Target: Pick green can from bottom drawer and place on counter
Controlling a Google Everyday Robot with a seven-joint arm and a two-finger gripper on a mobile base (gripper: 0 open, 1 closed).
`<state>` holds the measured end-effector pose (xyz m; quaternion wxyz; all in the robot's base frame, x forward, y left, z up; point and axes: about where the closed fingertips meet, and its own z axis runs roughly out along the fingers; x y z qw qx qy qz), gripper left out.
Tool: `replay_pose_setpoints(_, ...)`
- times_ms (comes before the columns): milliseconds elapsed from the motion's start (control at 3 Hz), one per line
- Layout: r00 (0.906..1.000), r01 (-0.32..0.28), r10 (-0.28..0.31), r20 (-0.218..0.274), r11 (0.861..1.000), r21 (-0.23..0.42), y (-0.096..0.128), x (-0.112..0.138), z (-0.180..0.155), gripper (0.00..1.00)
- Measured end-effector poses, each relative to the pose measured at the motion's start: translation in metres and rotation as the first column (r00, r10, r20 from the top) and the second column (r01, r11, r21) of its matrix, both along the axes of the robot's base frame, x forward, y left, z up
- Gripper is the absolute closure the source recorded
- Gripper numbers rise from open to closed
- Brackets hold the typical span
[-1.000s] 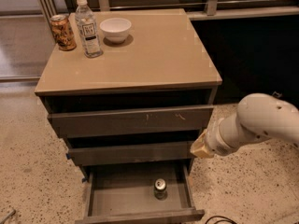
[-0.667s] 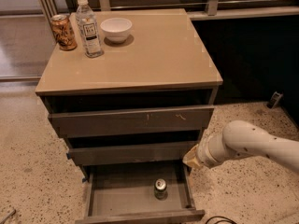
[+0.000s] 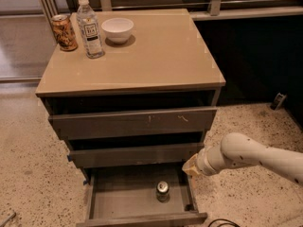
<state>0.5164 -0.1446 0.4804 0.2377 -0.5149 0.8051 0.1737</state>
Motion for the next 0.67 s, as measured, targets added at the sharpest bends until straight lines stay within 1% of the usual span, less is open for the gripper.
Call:
replay_pose_setpoints(333,0.9999,0.012,-0.012,-0.004,1.000,0.002,-0.009,0.000,-0.050,1.00)
replay_pose_setpoints(667,0.9999,0.012,-0.012,0.012,1.000,-0.004,-0.021,0.014,-0.132,1.00)
